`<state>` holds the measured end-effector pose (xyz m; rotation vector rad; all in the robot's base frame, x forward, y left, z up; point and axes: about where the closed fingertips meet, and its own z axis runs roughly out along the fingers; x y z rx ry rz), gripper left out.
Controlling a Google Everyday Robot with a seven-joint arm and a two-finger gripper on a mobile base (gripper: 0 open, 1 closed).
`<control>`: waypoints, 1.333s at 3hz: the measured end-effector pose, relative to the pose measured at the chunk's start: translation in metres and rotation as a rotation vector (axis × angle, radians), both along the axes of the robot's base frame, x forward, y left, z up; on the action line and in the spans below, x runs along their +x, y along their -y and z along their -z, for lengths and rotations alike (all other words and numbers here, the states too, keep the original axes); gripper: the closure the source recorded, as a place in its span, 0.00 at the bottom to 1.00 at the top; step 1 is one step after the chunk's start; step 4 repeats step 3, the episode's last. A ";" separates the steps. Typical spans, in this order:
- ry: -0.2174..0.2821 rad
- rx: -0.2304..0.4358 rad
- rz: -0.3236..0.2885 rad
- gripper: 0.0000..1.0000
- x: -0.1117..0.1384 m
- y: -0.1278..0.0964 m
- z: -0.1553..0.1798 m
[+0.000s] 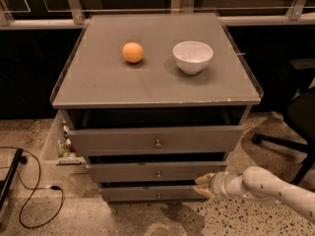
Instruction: Close middle drawer
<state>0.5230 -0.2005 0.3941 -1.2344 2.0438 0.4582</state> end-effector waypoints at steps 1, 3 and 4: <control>0.000 0.000 0.000 0.11 0.000 0.000 0.000; 0.000 0.000 0.000 0.00 0.000 0.000 0.000; 0.000 0.000 0.000 0.00 0.000 0.000 0.000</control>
Offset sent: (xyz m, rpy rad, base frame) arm 0.0000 0.0000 0.0000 0.0000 0.0000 0.0000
